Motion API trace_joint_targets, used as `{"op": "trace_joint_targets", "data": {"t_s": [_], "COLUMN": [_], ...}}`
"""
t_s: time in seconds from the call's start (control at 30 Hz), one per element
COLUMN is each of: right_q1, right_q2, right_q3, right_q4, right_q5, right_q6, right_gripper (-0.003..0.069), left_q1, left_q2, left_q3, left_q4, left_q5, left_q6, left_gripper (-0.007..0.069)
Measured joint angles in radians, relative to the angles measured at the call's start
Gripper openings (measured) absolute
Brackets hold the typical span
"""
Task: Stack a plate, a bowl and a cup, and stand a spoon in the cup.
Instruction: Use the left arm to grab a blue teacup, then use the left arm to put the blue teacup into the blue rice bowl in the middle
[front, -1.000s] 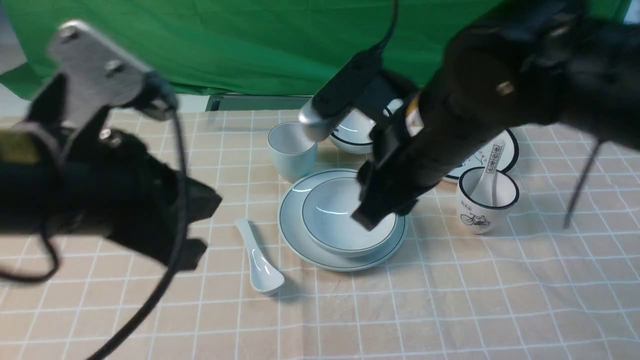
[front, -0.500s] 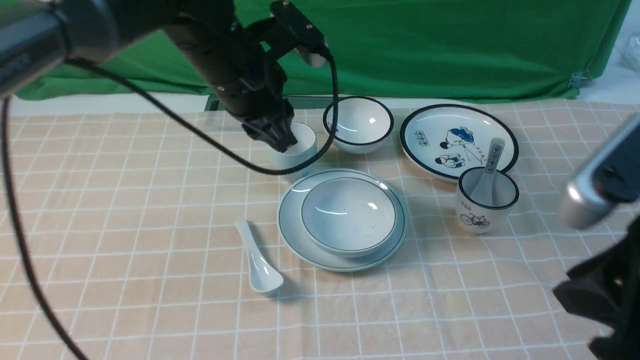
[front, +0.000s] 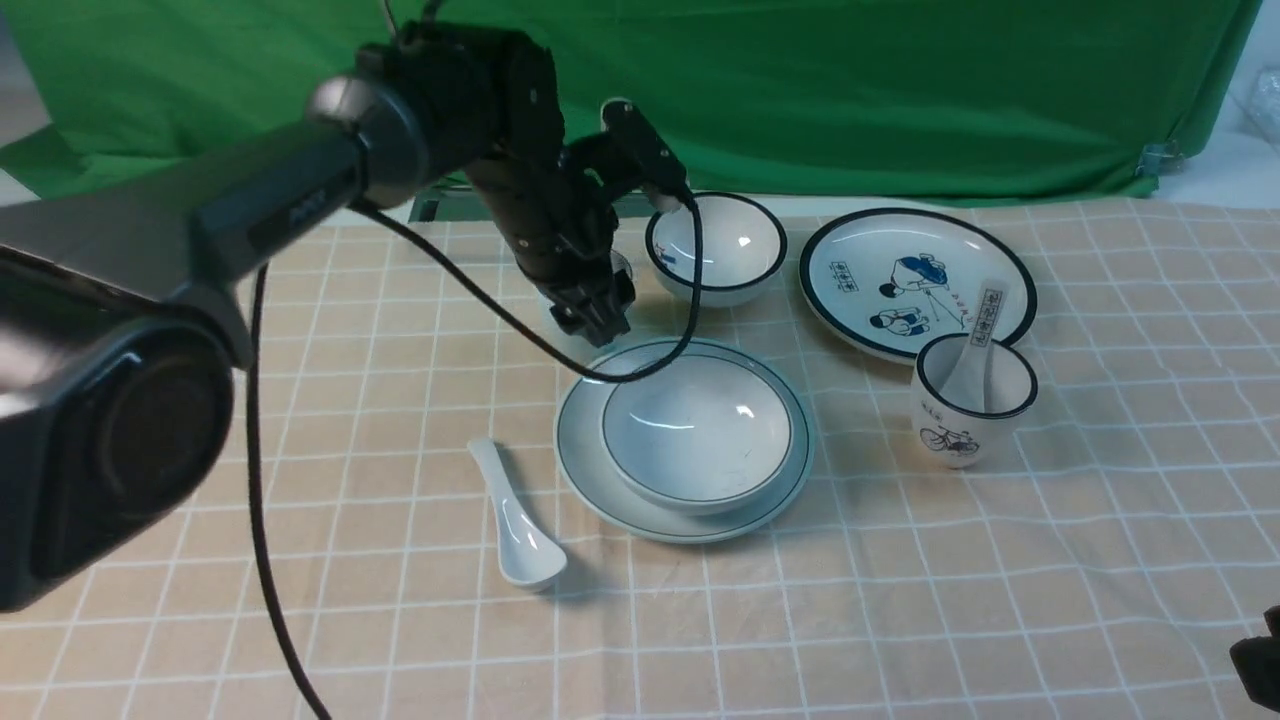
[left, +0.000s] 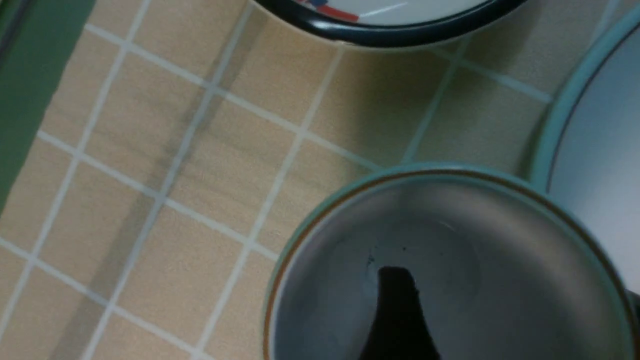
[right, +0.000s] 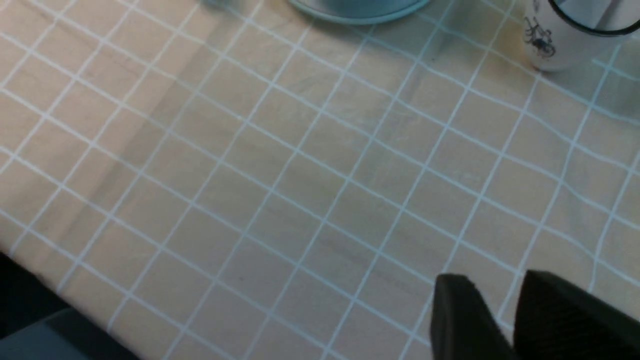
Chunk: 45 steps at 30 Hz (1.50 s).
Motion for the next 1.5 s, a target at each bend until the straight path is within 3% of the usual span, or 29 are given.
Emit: {"op": "trace_joint_targets", "data": {"t_s": [0.1, 0.2, 0.27, 0.4, 0.53, 0.63, 0.87, 1.27, 1.43, 1.5], "right_q1": [0.0, 0.0, 0.0, 0.0, 0.0, 0.0, 0.0, 0.0, 0.0, 0.0], "right_q2": [0.0, 0.0, 0.0, 0.0, 0.0, 0.0, 0.0, 0.0, 0.0, 0.0], "right_q3": [0.0, 0.0, 0.0, 0.0, 0.0, 0.0, 0.0, 0.028, 0.07, 0.09], "right_q4": [0.0, 0.002, 0.002, 0.002, 0.001, -0.002, -0.002, -0.003, -0.002, 0.002], "right_q5": [-0.006, -0.006, -0.006, -0.007, -0.011, -0.015, -0.017, -0.023, -0.032, -0.042], "right_q6": [0.019, 0.024, 0.024, 0.024, 0.019, 0.015, 0.007, -0.003, -0.003, -0.003], "right_gripper": [0.0211, 0.0214, 0.0216, 0.0217, 0.0217, 0.0217, 0.0217, 0.0227, 0.0231, 0.0234], "left_q1": [0.0, 0.0, 0.0, 0.0, -0.023, -0.086, -0.24, -0.252, -0.252, -0.252], "left_q2": [0.023, 0.023, 0.015, -0.034, -0.16, -0.238, -0.213, -0.115, -0.104, -0.105], "left_q3": [0.0, -0.01, -0.031, -0.07, -0.067, -0.019, 0.098, 0.101, 0.101, 0.101], "left_q4": [0.004, 0.004, 0.007, 0.009, -0.076, -0.113, -0.04, -0.016, -0.016, -0.015], "left_q5": [-0.006, 0.015, 0.064, 0.173, 0.265, 0.271, 0.295, 0.263, 0.242, 0.232], "left_q6": [0.0, 0.0, 0.0, -0.011, -0.022, -0.032, -0.056, -0.06, -0.06, -0.061], "left_gripper": [0.0298, 0.0119, 0.005, 0.0048, 0.0048, 0.0048, 0.0048, 0.0049, 0.0098, 0.0165]}}
